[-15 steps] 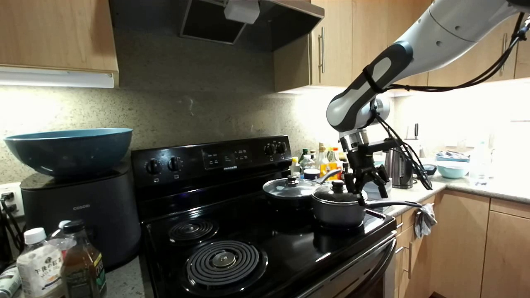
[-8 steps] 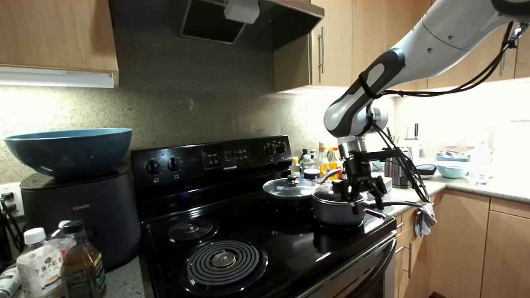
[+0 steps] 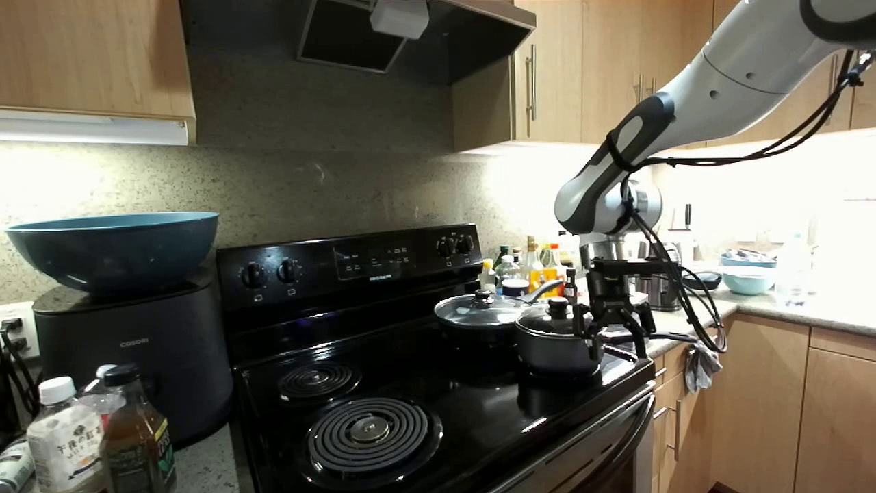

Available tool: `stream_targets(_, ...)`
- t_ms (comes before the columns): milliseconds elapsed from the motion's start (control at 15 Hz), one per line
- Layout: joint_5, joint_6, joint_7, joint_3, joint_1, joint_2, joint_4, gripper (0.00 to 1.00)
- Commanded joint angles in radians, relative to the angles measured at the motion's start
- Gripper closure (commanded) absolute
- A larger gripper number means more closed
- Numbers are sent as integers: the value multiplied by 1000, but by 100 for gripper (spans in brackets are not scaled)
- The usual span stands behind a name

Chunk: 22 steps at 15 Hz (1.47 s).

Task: Twist the handle to the right

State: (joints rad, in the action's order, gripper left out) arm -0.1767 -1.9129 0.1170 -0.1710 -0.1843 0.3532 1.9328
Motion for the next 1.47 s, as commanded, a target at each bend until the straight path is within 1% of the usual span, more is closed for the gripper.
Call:
stream_targets(0,-44,-72,121,-27,-9,-59,90,0)
stream_targets(467,-33,-143,308,-58,2,-125,178,0)
stream_targets(667,-2,-268,399,-74,9,-129,184,0)
stream_targets(800,36,-315,459,-86,17,-126,172,0)
stream_targets(1067,117,-345,560,-109,25,-119,153,0)
stream_targets(1400,183,-357,635,-116,24,-118,139,0)
